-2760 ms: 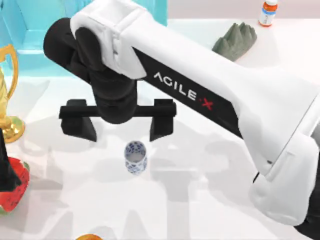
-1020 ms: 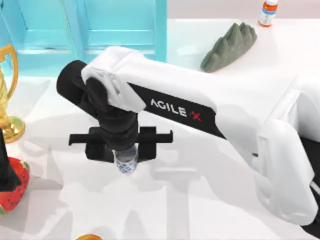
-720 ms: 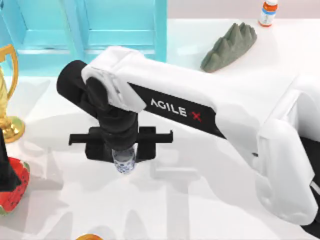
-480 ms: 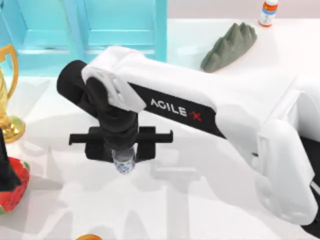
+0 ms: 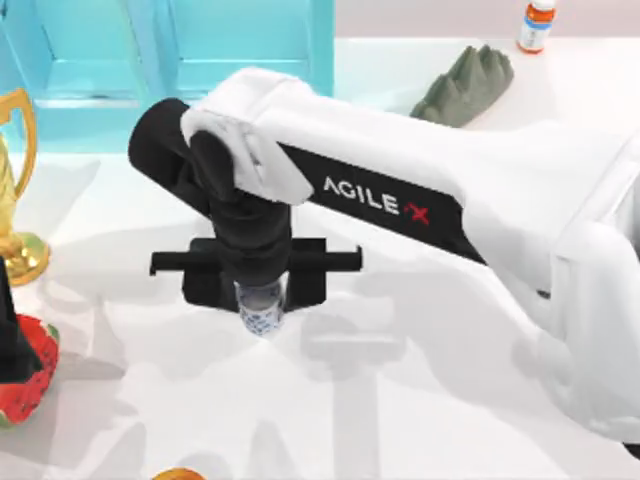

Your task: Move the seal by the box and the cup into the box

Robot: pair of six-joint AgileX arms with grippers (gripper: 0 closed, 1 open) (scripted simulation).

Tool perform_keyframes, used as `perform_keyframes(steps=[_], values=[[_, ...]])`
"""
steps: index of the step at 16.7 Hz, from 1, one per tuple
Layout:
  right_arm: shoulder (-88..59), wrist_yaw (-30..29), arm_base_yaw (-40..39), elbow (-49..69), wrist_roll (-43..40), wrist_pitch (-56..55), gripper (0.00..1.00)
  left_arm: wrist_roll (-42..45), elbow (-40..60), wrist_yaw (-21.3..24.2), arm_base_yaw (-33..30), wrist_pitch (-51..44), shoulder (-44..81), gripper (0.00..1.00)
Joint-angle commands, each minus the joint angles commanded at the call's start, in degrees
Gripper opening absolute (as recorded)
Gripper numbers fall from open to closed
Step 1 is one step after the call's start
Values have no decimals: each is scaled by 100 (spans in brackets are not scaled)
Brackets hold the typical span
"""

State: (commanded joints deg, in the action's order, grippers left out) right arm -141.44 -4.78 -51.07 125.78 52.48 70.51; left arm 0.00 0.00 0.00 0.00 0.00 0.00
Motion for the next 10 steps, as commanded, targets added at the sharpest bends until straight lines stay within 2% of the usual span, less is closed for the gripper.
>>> perform_keyframes(steps=[10], values=[[1943, 61, 650, -1469, -705, 460, 0, 0, 0, 0, 0, 0, 0, 100]])
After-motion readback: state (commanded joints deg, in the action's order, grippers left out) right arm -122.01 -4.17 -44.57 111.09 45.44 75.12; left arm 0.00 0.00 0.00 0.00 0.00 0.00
